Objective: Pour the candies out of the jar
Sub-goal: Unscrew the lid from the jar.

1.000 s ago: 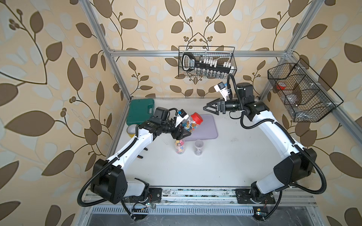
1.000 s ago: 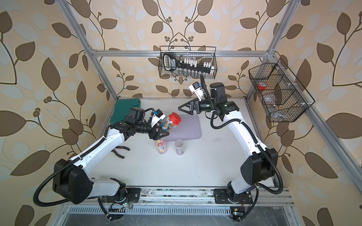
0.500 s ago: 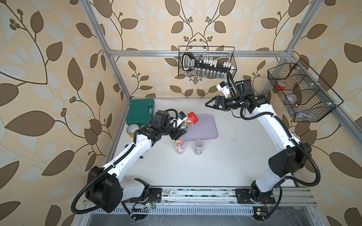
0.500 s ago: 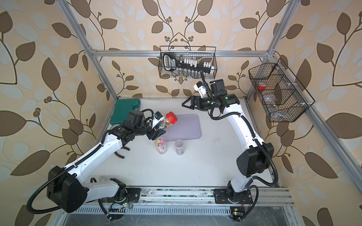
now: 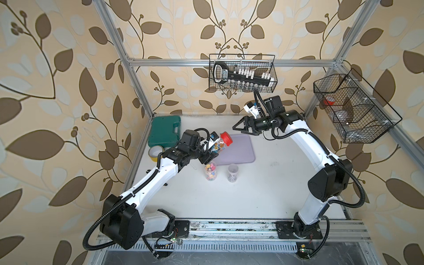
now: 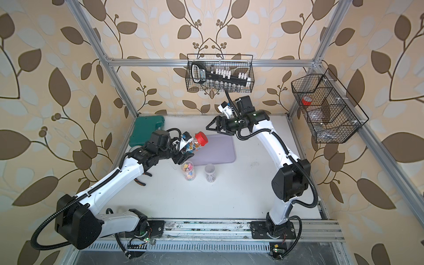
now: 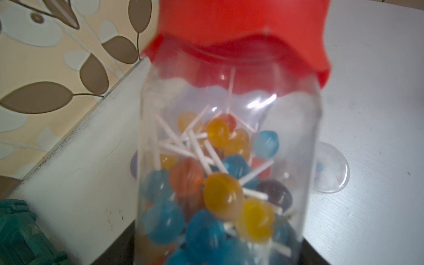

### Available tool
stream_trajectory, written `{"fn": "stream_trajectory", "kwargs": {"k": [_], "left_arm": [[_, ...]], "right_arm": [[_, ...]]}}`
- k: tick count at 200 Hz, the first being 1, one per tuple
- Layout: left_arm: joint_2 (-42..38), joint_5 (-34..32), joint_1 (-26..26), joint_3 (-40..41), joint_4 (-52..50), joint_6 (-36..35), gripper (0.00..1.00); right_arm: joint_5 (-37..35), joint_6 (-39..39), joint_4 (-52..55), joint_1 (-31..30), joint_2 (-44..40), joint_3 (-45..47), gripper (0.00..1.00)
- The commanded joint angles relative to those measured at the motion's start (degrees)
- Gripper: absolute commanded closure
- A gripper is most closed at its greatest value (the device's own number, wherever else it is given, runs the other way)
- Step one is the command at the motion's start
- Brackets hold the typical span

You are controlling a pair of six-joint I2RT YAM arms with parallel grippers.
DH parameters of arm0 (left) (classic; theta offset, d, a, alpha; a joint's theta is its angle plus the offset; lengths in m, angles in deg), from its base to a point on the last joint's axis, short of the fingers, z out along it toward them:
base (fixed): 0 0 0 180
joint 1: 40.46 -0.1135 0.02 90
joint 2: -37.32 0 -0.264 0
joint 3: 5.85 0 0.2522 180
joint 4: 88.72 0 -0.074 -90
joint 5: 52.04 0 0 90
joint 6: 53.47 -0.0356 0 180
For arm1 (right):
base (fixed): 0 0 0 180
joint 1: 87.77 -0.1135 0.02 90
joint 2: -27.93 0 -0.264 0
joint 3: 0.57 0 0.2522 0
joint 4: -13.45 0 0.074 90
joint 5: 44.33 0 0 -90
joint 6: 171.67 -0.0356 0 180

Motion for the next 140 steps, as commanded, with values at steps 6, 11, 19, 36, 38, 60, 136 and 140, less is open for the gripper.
{"fn": "stream_trajectory", "kwargs": {"k": [6, 11, 19, 36, 38, 60, 136, 140], "left_arm": [[-0.8, -0.1, 0.4, -0.7, 2.6, -1.7, 0.32], [-0.7, -0.1, 0.4, -0.7, 2.6, -1.6, 0.32], [-0.7, -0.2, 0.4, -0.7, 2.6, -1.6, 0.32], [-0.9, 0.1, 0.5, -0.7, 2.7, -1.6, 0.32], [-0.9, 0.2, 0.5, -0.7, 2.7, -1.5, 0.32], [-1.1, 0.6, 0.5, -0.8, 2.8, -1.2, 0.32], [-1.7, 1.2, 0.4, -0.5, 3.7, -0.2, 0.32], [-1.7, 1.2, 0.5, -0.5, 3.6, -0.1, 0.33]], "right_arm": [[1.4, -0.2, 2.4, -0.7, 3.2, -4.5, 0.06], [1.4, -0.3, 2.5, -0.9, 3.4, -5.0, 0.06], [1.4, -0.5, 2.6, -1.4, 3.9, -5.6, 0.06], [1.3, -0.9, 2.8, -2.1, 4.9, -6.5, 0.06], [1.2, -0.9, 2.9, -2.2, 5.0, -6.5, 0.06], [0.6, -0.6, 3.1, -2.7, 5.2, -5.4, 0.05], [1.6, -2.3, -1.4, -5.1, 4.3, 1.1, 0.05], [1.7, -2.4, -1.6, -5.1, 4.4, 1.3, 0.05]]}}
